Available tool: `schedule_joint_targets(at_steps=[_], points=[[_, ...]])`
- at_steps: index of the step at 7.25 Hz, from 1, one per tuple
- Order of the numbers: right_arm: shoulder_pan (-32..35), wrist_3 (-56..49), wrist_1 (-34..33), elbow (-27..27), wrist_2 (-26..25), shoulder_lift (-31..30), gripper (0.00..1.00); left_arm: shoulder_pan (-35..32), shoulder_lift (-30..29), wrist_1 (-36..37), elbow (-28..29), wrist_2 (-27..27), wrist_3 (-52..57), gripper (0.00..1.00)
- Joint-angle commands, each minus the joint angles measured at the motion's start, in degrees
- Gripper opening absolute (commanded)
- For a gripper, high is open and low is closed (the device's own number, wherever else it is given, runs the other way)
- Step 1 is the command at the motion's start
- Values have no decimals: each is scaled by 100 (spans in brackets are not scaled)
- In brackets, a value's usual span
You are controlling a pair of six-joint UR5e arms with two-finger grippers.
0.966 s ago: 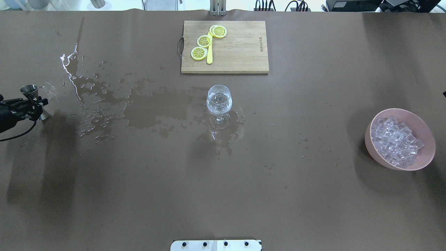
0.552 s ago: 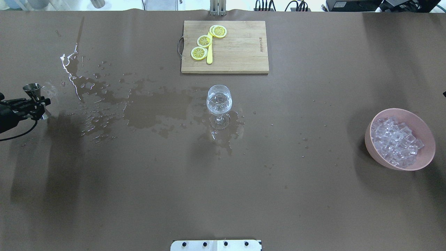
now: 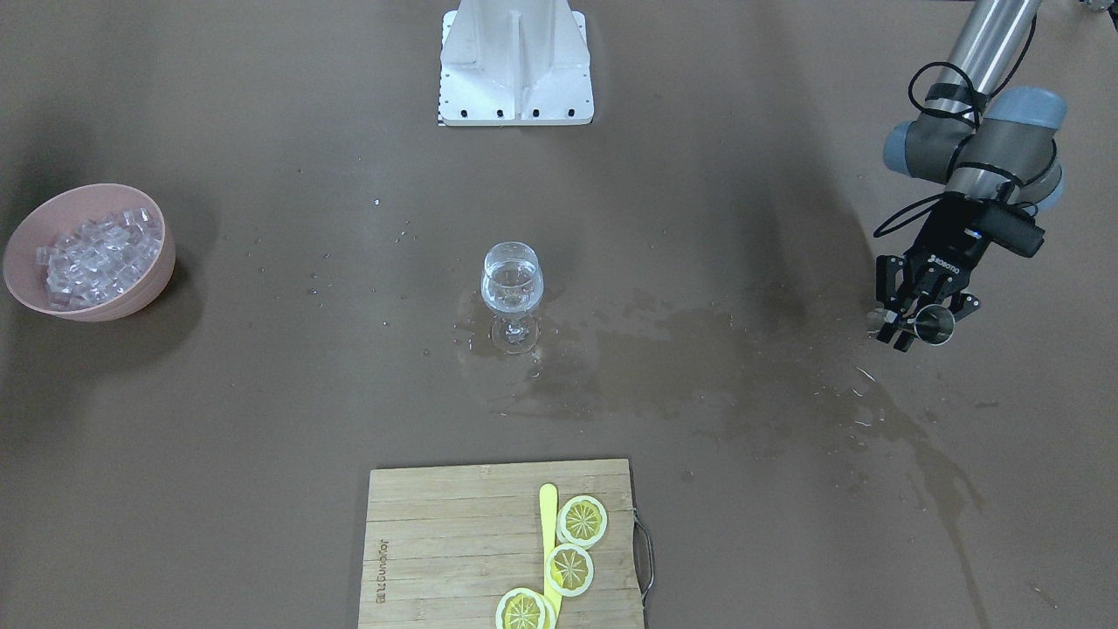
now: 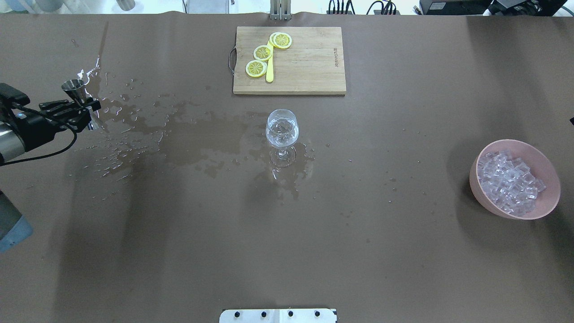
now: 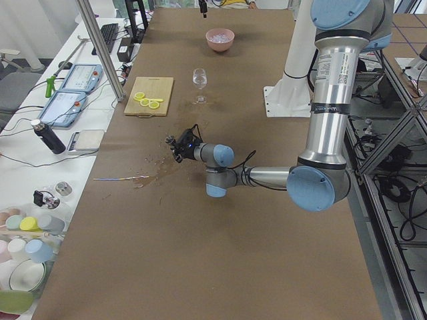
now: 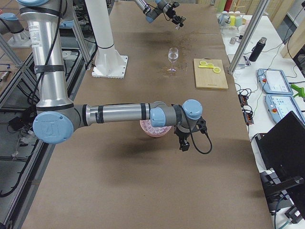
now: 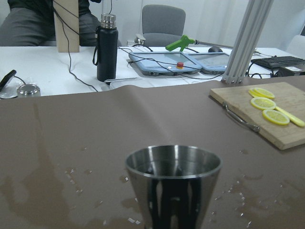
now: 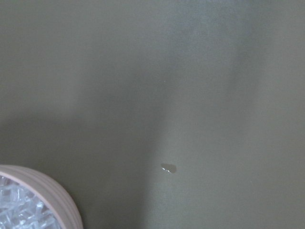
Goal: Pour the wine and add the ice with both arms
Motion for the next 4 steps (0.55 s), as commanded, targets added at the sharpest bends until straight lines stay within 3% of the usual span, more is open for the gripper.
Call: schedule_joint_targets(at_steps=[1, 4], points=[[0, -7, 0, -15, 0, 9, 100, 5, -678, 123, -110, -492, 1, 0], [0, 2, -9, -59, 192, -9, 100, 57, -804, 832, -645, -476, 393, 0]])
